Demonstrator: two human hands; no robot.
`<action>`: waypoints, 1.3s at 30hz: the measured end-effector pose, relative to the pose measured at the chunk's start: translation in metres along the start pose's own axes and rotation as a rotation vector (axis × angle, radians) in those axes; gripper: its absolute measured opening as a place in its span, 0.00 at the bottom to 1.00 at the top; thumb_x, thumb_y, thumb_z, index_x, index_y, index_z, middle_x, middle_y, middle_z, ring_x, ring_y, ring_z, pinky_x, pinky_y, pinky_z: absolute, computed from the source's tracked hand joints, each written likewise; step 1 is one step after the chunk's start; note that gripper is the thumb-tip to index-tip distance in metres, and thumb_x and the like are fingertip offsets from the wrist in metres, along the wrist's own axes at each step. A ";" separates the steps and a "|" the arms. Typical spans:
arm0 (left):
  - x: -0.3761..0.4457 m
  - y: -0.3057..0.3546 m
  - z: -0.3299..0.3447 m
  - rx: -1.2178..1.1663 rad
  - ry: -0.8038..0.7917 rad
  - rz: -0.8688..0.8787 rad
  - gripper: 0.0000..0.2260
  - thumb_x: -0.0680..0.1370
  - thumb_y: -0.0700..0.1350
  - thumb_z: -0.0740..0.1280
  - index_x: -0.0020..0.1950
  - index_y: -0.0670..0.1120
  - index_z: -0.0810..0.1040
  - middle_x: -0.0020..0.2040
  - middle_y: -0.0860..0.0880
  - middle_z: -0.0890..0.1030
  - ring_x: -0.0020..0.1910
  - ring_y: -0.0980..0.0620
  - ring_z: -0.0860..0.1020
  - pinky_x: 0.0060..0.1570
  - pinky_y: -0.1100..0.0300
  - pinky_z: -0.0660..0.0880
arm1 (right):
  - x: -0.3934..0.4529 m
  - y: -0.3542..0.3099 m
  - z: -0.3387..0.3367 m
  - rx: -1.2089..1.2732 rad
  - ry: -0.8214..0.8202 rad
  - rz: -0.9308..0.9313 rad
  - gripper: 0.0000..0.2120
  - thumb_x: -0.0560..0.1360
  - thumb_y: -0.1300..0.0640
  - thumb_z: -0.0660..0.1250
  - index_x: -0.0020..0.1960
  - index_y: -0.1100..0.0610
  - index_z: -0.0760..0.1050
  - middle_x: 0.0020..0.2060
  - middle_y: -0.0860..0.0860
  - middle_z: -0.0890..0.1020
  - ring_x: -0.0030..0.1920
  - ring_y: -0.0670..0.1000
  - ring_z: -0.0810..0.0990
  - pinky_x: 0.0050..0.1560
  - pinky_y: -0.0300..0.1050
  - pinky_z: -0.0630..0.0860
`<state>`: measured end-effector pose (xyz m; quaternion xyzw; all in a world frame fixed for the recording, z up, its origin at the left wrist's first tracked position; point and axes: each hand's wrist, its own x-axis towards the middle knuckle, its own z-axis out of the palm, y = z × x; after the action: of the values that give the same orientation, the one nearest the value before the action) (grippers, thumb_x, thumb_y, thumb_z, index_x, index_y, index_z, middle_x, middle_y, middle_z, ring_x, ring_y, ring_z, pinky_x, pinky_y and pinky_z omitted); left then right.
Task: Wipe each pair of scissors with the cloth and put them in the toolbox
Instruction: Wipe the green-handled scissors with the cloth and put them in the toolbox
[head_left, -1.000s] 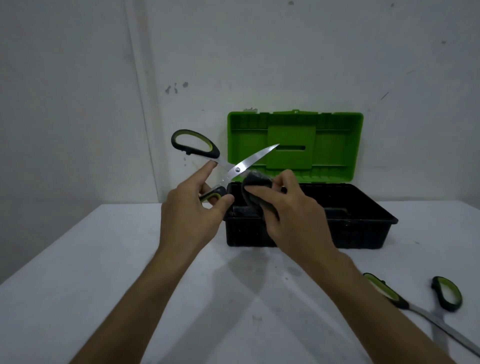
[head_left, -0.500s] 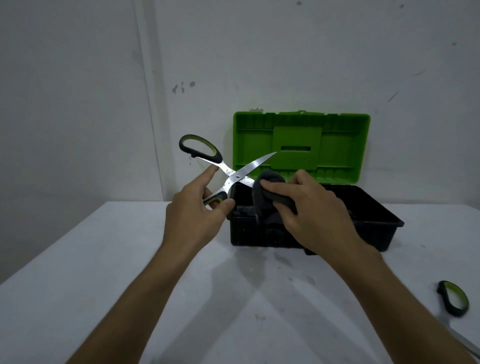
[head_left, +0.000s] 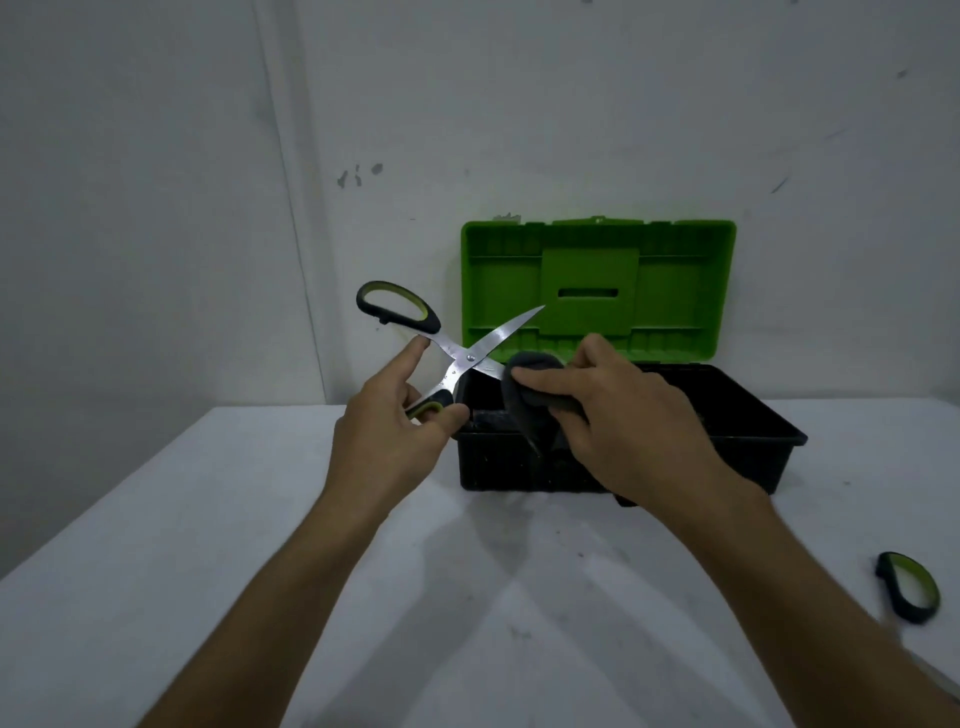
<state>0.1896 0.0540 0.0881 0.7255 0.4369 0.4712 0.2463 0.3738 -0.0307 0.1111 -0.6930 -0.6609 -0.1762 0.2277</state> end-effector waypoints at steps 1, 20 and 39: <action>-0.001 0.000 0.002 -0.006 -0.007 -0.003 0.34 0.73 0.51 0.74 0.74 0.64 0.62 0.47 0.50 0.76 0.50 0.50 0.77 0.49 0.56 0.72 | 0.000 0.003 -0.004 -0.004 -0.002 0.015 0.19 0.82 0.47 0.58 0.70 0.32 0.67 0.50 0.46 0.67 0.39 0.53 0.74 0.36 0.47 0.68; -0.011 0.018 0.005 0.061 0.017 0.065 0.36 0.73 0.51 0.73 0.77 0.62 0.59 0.43 0.48 0.77 0.46 0.50 0.77 0.41 0.59 0.73 | -0.002 -0.004 -0.026 0.174 0.155 -0.034 0.18 0.80 0.49 0.62 0.69 0.36 0.72 0.47 0.47 0.68 0.41 0.51 0.75 0.38 0.48 0.76; -0.012 0.017 0.004 0.107 -0.071 0.062 0.36 0.73 0.52 0.73 0.76 0.64 0.59 0.42 0.50 0.76 0.47 0.49 0.78 0.48 0.53 0.75 | -0.002 -0.008 -0.007 0.144 0.167 -0.078 0.18 0.81 0.48 0.61 0.70 0.38 0.72 0.50 0.47 0.67 0.38 0.50 0.74 0.33 0.45 0.74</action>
<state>0.1981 0.0350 0.0940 0.7672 0.4296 0.4285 0.2079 0.3664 -0.0356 0.1166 -0.6313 -0.6772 -0.1944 0.3242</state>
